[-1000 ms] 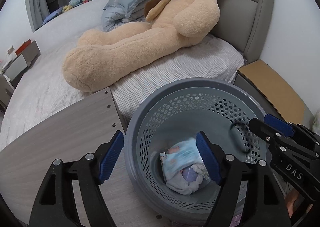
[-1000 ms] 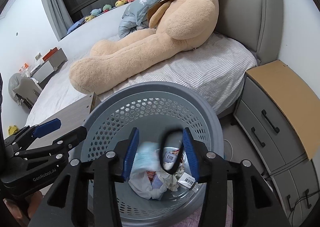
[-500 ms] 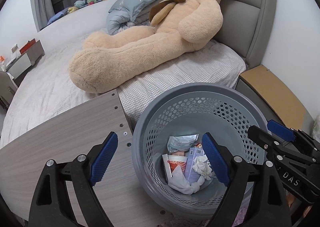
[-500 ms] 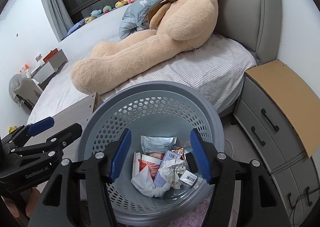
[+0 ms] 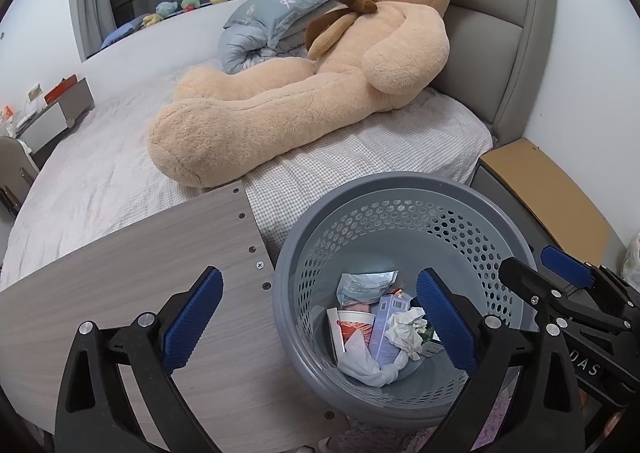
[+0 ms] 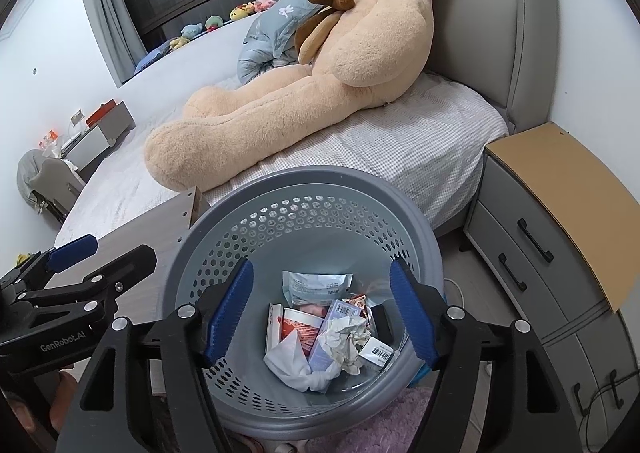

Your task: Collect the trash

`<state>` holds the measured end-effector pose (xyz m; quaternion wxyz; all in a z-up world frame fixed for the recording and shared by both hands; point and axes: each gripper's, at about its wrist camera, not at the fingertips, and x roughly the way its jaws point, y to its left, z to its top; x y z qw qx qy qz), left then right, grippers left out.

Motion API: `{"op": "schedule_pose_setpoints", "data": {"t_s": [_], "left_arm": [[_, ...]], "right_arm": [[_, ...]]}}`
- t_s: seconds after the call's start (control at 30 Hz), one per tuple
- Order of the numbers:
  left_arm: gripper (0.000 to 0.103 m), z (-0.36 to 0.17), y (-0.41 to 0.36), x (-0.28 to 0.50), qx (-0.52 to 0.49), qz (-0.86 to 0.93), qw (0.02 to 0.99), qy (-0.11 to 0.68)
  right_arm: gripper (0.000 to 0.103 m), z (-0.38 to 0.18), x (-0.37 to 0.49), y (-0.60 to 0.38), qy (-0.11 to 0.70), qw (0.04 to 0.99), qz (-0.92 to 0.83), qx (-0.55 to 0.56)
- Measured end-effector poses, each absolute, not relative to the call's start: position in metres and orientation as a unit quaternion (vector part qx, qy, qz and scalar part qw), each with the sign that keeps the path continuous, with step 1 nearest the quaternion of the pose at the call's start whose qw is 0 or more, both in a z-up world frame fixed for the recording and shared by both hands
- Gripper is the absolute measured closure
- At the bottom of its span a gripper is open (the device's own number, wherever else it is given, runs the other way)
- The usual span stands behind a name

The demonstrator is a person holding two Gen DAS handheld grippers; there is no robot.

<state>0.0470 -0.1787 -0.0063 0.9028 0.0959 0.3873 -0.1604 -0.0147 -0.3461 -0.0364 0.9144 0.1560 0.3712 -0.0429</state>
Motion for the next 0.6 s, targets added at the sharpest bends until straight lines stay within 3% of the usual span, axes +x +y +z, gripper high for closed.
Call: {"op": "schedule_pose_setpoints", "data": {"t_s": [0.6], "left_arm": [[0.006, -0.0040, -0.1731, 0.0430, 0.094, -0.147, 0.904, 0.391]], "right_arm": [[0.034, -0.0310, -0.0199, -0.3457, 0.367, 0.916, -0.044, 0.156]]}}
